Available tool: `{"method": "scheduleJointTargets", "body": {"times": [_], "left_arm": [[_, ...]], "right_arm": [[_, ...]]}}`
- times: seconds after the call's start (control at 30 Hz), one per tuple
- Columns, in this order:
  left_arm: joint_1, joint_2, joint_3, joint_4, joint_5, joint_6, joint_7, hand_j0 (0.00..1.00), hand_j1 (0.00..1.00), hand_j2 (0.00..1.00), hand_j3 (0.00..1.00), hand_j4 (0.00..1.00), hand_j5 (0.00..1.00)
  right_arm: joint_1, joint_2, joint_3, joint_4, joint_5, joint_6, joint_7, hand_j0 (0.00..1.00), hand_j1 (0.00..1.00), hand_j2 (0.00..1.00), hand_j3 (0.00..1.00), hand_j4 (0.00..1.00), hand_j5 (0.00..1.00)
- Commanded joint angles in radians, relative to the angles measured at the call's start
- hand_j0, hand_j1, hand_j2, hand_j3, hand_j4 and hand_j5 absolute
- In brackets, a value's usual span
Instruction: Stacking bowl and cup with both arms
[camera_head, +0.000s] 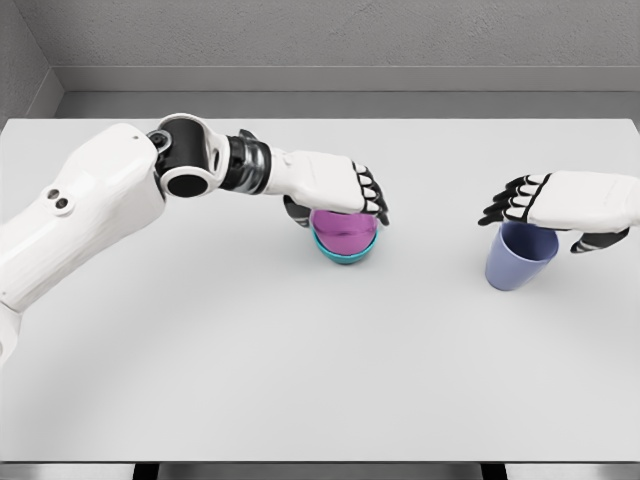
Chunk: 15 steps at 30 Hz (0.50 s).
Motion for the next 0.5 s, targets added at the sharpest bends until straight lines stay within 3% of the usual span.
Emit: {"method": "scheduleJointTargets", "body": {"times": [0.0, 0.2, 0.27, 0.33, 0.4, 0.43, 0.47], "left_arm": [[0.0, -0.002, 0.002, 0.016, 0.006, 0.002, 0.0, 1.0, 1.0, 1.0, 1.0, 1.0, 1.0], [-0.005, 0.007, 0.002, 0.013, 0.015, 0.002, 0.002, 1.0, 1.0, 1.0, 1.0, 1.0, 1.0], [-0.044, 0.026, 0.006, 0.0, 0.066, 0.002, 0.002, 1.0, 1.0, 1.0, 1.0, 1.0, 1.0], [-0.072, 0.105, 0.037, -0.038, 0.118, 0.002, 0.004, 1.0, 1.0, 1.0, 1.0, 1.0, 1.0], [-0.08, 0.266, 0.1, -0.115, 0.201, 0.002, 0.005, 1.0, 1.0, 1.0, 1.0, 1.0, 1.0], [-0.072, 0.343, 0.13, -0.11, 0.264, 0.002, 0.004, 1.0, 1.0, 1.0, 1.0, 1.0, 1.0], [-0.04, 0.389, 0.187, -0.099, 0.272, 0.002, -0.001, 1.0, 1.0, 1.0, 1.0, 1.0, 1.0]], "right_arm": [[0.0, -0.001, 0.0, 0.0, -0.003, 0.002, 0.0, 1.0, 1.0, 1.0, 1.0, 1.0, 1.0], [0.0, -0.003, 0.0, 0.0, -0.005, 0.002, 0.0, 1.0, 1.0, 1.0, 1.0, 1.0, 1.0], [-0.002, -0.003, 0.0, 0.0, -0.005, 0.002, 0.0, 1.0, 1.0, 1.0, 1.0, 1.0, 1.0], [0.0, -0.001, 0.0, 0.0, -0.005, 0.002, 0.0, 1.0, 1.0, 1.0, 1.0, 1.0, 1.0], [0.0, -0.001, 0.001, 0.0, -0.005, 0.002, 0.0, 1.0, 1.0, 1.0, 1.0, 1.0, 1.0], [0.0, -0.001, 0.003, -0.002, -0.005, 0.002, 0.0, 1.0, 1.0, 1.0, 1.0, 1.0, 1.0], [0.0, 0.0, 0.004, 0.0, -0.003, 0.002, 0.0, 1.0, 1.0, 1.0, 1.0, 1.0, 1.0]]}}
